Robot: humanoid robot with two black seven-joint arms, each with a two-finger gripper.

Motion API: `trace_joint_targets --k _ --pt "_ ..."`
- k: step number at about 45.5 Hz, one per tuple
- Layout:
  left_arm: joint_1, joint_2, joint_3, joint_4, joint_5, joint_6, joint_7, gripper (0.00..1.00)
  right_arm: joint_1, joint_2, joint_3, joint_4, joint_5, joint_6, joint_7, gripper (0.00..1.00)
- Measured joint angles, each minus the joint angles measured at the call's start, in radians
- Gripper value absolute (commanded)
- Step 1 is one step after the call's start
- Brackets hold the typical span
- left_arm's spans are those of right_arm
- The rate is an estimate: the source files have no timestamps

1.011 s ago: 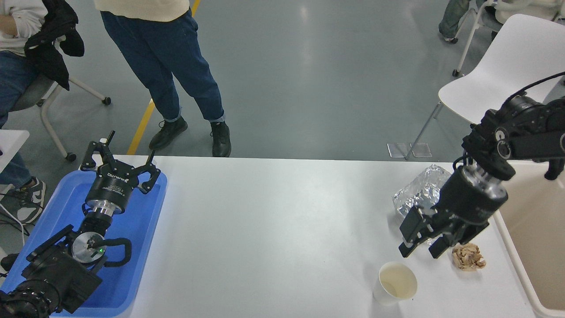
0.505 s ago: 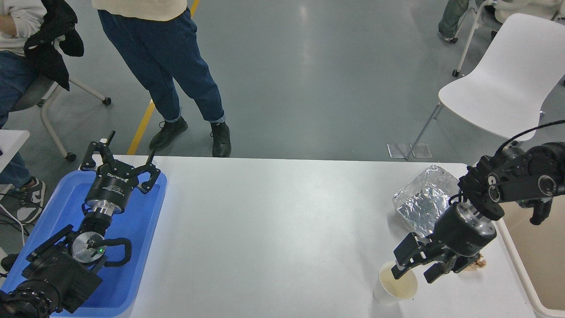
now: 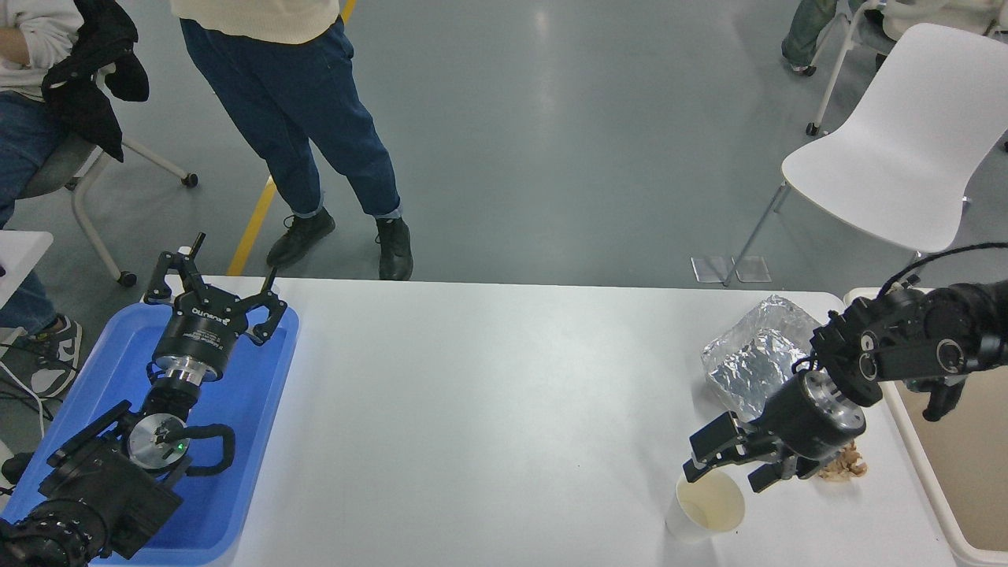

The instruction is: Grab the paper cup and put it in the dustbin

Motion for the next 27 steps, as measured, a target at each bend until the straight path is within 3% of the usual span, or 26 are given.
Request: trace_joint_targets --k 6,9,18,22,27 --pt "0.000 0.000 0.000 0.000 0.000 0.000 0.000 1.00 -0.020 0.001 0.004 -0.017 0.000 -0.007 0.000 0.96" --pt "0.000 0.000 0.000 0.000 0.000 0.000 0.000 1.00 -0.027 0.001 0.004 -0.022 0.000 -0.008 0.000 0.85" --pt "0.000 0.000 0.000 0.000 0.000 0.000 0.000 1.00 -0.047 0.001 0.006 -0.030 0.000 -0.012 0.001 0.81" --pt "0.000 0.000 0.000 0.000 0.000 0.000 0.000 1.00 -0.055 0.001 0.006 -0.032 -0.001 -0.013 0.001 0.61" --pt "0.000 0.000 0.000 0.000 0.000 0.000 0.000 1.00 -0.074 0.002 0.008 -0.033 -0.002 -0.014 0.001 0.44"
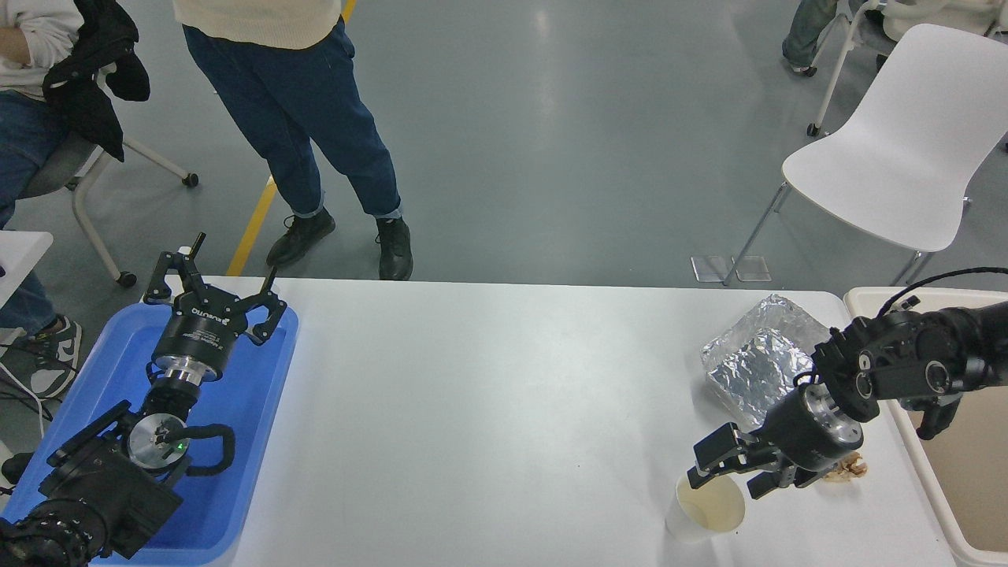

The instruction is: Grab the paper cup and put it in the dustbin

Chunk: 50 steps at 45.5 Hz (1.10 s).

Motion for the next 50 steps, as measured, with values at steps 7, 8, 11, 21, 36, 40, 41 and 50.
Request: trace_joint_targets --k 7,8,11,21,36,40,41,50 --pt "0.000 0.000 0.000 0.000 0.000 0.000 0.000 1.00 -0.027 0.000 0.014 -0.001 0.000 0.000 0.000 0.12" --pt "0.000 0.000 0.000 0.000 0.000 0.000 0.000 1.00 -0.029 0.000 0.016 -0.001 0.000 0.000 0.000 0.09" --pt "0.000 0.000 0.000 0.000 0.000 0.000 0.000 1.00 -0.036 -0.001 0.021 -0.002 0.002 -0.001 0.000 0.00" --pt "0.000 0.000 0.000 0.000 0.000 0.000 0.000 1.00 -0.043 -0.007 0.031 -0.002 0.027 -0.001 0.000 0.00" --pt "0.000 0.000 0.000 0.000 0.000 0.000 0.002 1.00 -0.037 -0.025 0.028 -0.001 0.107 0.002 -0.001 0.00" --pt "0.000 0.000 0.000 0.000 0.000 0.000 0.002 1.00 -0.023 -0.037 0.024 0.005 0.113 0.008 -0.001 0.00" --pt "0.000 0.000 0.000 0.000 0.000 0.000 0.002 1.00 -0.018 -0.040 0.023 0.007 0.114 0.010 -0.001 0.00" --pt "-0.001 0.000 0.000 0.000 0.000 -0.001 0.002 1.00 0.073 -0.076 -0.019 0.064 0.116 0.032 0.000 0.00"
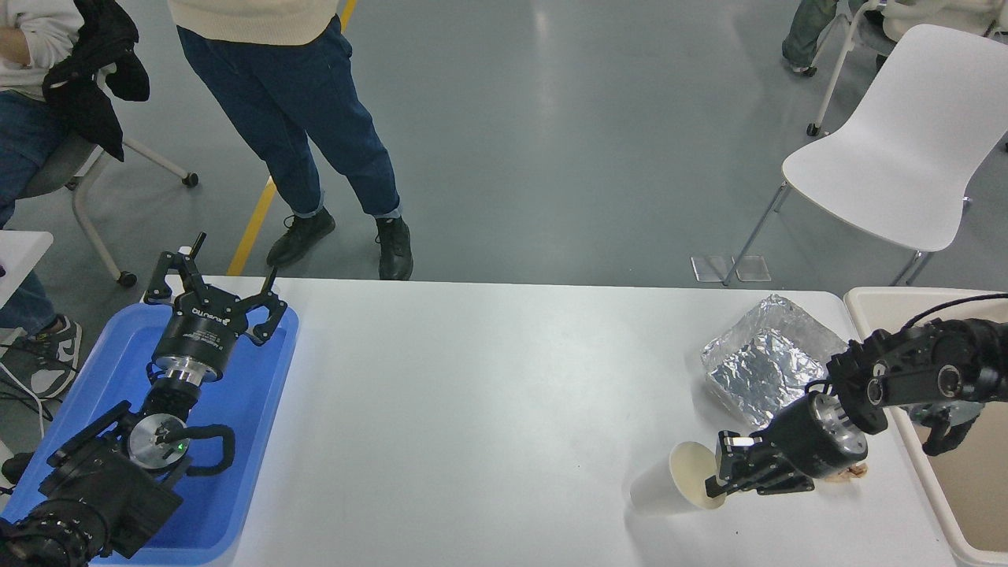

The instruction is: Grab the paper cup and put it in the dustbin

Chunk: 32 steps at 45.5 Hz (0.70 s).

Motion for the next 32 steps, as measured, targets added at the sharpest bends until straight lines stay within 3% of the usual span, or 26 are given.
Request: trace_joint_targets --k 20,32 --pt "0.000 0.000 0.000 -0.001 0.000 0.000 0.001 1.00 0.516 0.016 -0.232 0.192 0.000 0.193 0.002 0.00" --pt "0.000 0.000 0.000 0.000 0.000 0.000 0.001 1.00 0.776 0.055 -0.310 0.219 -0.001 0.234 0.002 0.00"
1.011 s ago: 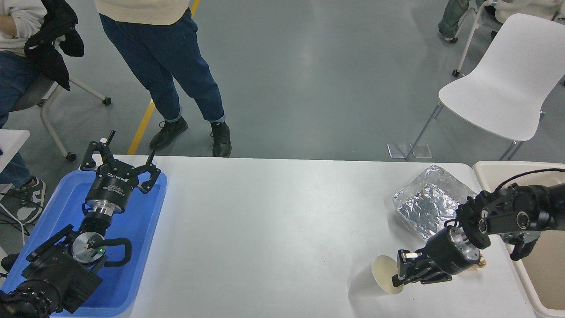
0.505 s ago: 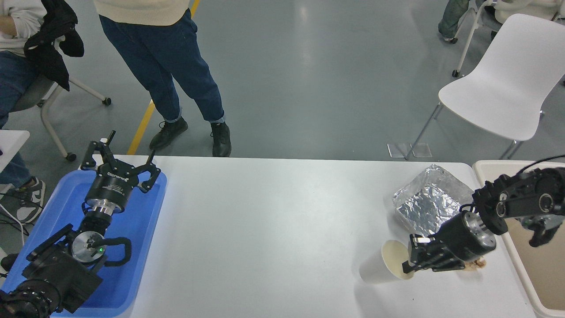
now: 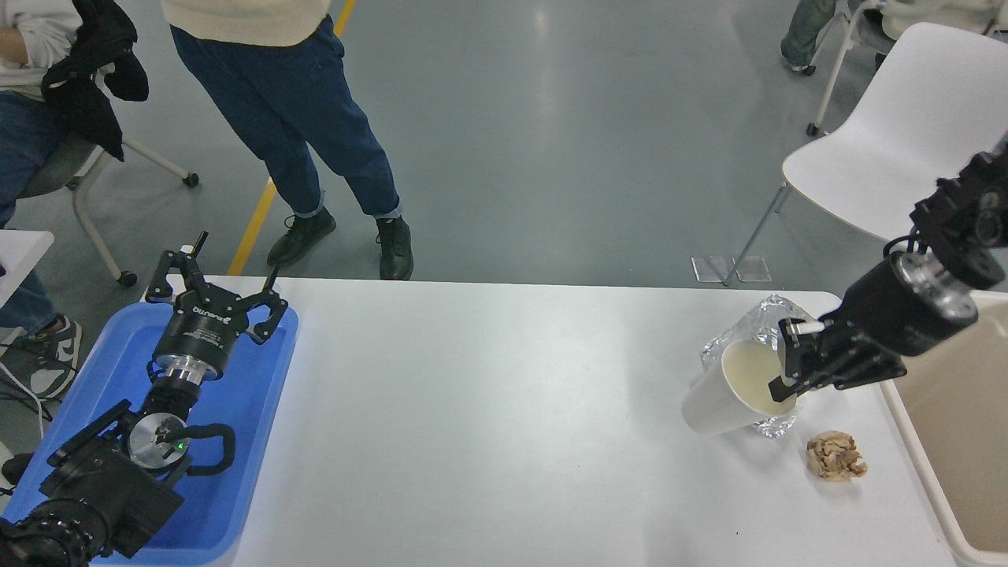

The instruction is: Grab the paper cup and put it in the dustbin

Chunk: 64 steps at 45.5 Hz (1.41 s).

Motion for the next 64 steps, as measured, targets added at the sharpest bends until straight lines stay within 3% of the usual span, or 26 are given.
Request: trace_joint_targets --k 22,48,64 --pt "0.000 0.000 0.000 0.000 0.000 0.001 0.000 1.00 0.283 0.041 -0.068 0.019 0.000 0.015 0.000 0.00" --pt "0.001 0.001 0.000 0.001 -0.001 0.002 -0.002 1.00 0.248 -0.009 -0.213 -0.015 -0.015 0.017 -0.002 0.00" --pt "0.003 0.002 0.000 0.001 -0.001 0.002 -0.003 1.00 0.199 -0.185 -0.371 -0.071 -0.117 0.017 -0.002 0.00"
